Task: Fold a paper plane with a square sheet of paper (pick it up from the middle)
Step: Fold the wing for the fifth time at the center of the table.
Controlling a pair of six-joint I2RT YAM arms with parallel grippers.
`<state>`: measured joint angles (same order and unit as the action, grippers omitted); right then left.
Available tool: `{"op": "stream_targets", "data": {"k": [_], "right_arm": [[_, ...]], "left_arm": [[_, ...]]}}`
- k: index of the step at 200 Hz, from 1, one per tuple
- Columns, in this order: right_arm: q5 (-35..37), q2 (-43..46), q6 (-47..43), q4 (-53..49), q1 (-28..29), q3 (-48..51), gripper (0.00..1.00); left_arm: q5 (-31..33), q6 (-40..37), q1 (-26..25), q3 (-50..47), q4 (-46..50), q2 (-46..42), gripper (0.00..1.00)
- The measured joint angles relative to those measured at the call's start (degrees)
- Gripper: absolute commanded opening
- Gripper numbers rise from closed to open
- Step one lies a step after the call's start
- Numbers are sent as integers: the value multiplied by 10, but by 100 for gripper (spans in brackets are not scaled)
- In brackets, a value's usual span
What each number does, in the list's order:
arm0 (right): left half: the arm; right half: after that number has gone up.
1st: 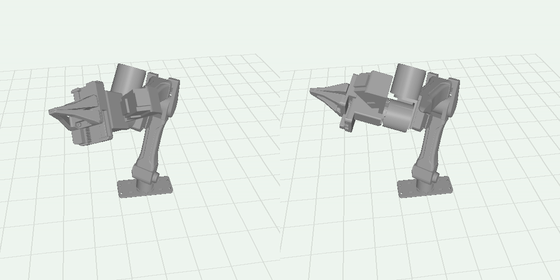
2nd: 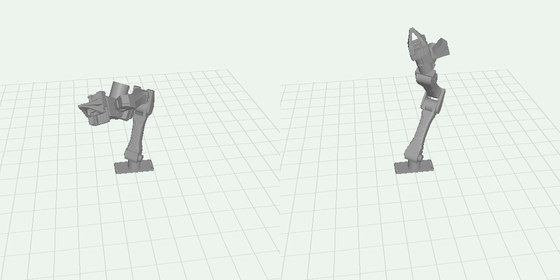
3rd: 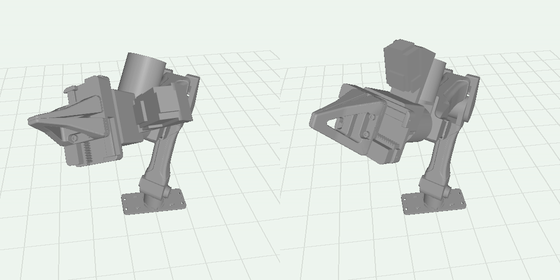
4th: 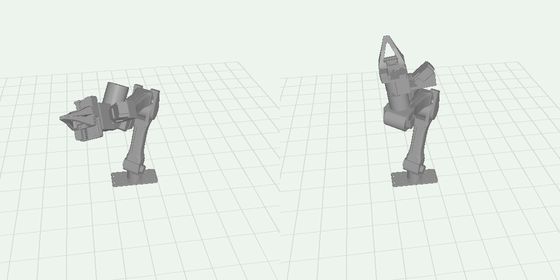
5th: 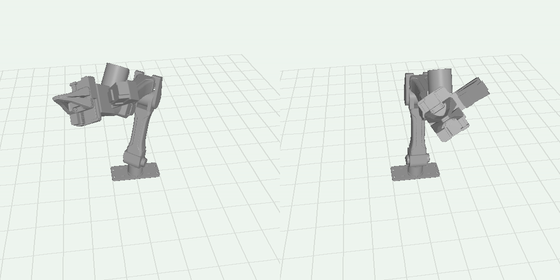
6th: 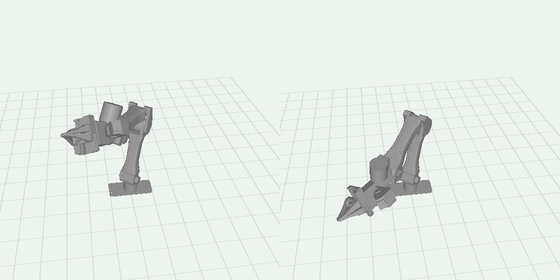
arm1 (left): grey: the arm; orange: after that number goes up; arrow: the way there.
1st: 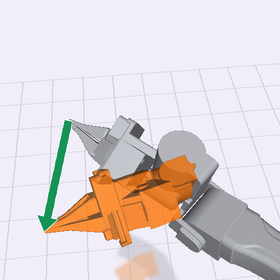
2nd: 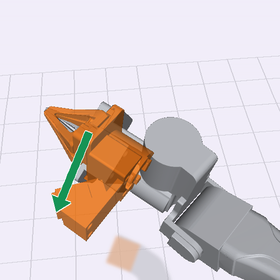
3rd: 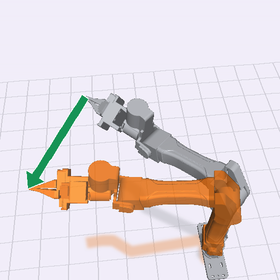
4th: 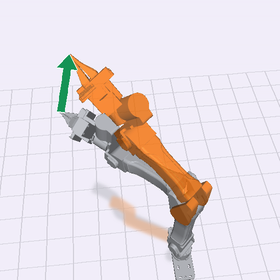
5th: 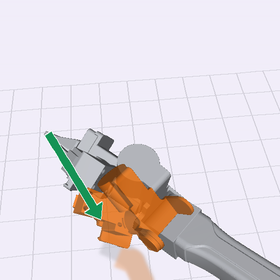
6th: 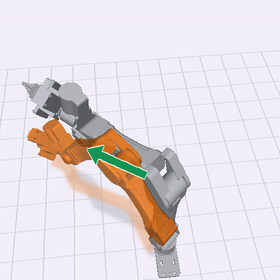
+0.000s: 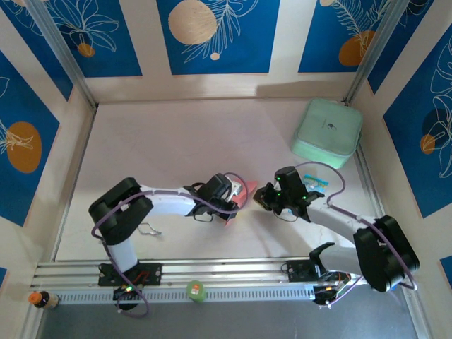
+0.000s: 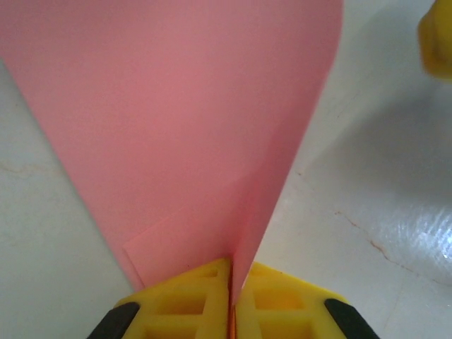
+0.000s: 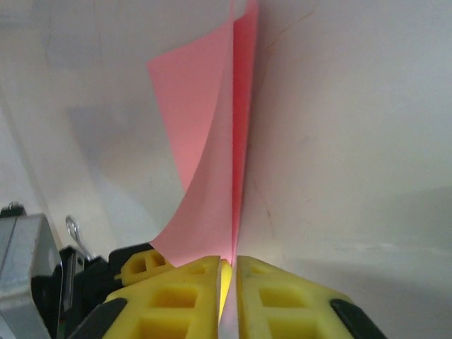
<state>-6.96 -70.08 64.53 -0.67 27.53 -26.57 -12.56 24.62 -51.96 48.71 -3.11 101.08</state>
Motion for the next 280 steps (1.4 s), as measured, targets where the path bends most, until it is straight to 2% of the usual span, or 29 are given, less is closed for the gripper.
{"op": "stream_targets", "data": {"k": [54, 106, 154, 280], "right_arm": [[-47, -68, -26, 57, 31, -4, 6], [-82, -120, -44, 97, 45, -35, 4], [-80, -147, -46, 111, 45, -40, 4], [-81, -191, -48, 131, 28, -53, 3]], "left_arm": [[-70, 14, 28, -16, -40, 7, 11], [-97, 21, 35, -17, -53, 14, 11], [-112, 24, 41, -23, -64, 16, 12], [-149, 39, 51, -45, -111, 10, 24]]}}
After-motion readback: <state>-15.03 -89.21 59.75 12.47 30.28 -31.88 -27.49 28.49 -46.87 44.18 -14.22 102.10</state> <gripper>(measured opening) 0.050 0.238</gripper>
